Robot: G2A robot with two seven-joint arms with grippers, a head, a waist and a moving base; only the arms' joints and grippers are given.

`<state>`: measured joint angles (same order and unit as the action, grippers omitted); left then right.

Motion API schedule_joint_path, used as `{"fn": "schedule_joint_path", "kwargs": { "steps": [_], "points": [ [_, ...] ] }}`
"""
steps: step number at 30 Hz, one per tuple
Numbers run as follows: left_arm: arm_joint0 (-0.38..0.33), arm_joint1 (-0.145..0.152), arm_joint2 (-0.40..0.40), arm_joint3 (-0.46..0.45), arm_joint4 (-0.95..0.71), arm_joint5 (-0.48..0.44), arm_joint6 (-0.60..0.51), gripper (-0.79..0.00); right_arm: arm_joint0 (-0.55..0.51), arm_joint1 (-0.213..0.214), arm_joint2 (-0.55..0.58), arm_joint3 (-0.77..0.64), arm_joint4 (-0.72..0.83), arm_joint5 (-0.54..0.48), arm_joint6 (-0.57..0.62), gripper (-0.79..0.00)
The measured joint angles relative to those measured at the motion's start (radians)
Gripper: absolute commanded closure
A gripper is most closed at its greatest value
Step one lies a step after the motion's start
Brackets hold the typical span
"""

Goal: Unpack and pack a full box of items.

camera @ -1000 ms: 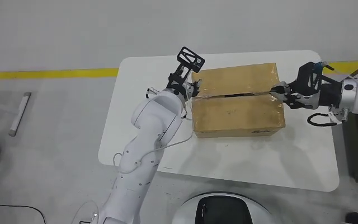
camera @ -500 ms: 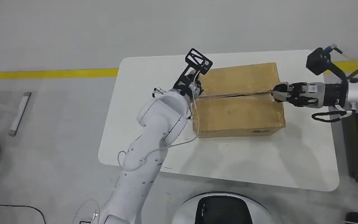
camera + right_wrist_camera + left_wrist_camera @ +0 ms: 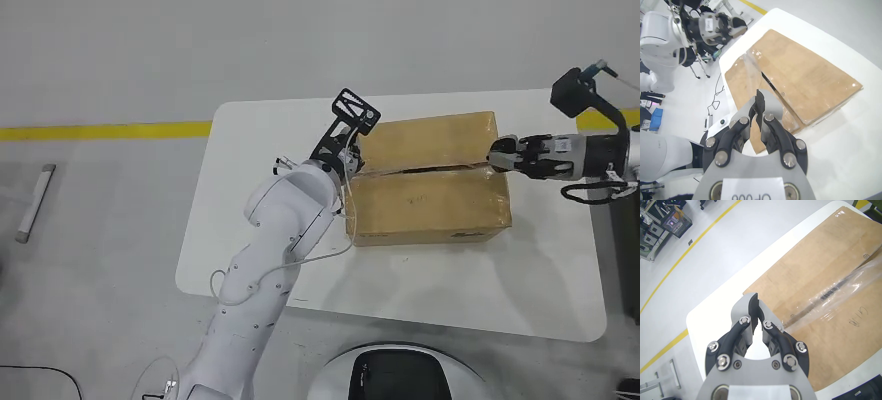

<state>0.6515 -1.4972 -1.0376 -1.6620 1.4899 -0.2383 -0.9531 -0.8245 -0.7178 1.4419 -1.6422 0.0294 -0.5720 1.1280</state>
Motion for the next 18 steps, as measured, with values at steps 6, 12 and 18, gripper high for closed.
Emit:
{"fn": "schedule_joint_path", "kwargs": {
  "steps": [6,12,18],
  "points": [
    [0.000,-0.001,0.000,0.004,-0.003,-0.005,0.002,0.000,-0.033,0.005,0.024,-0.034,-0.248,-0.221,-0.110,0.000],
    [-0.002,-0.003,0.001,0.006,-0.002,-0.009,0.001,0.000,-0.064,0.001,0.064,-0.114,-0.566,-0.366,-0.312,0.000],
    [0.001,-0.003,-0.002,0.002,-0.013,-0.016,-0.007,0.000,-0.132,-0.013,0.098,-0.218,-1.024,-0.369,-0.633,0.000]
  ]
}}
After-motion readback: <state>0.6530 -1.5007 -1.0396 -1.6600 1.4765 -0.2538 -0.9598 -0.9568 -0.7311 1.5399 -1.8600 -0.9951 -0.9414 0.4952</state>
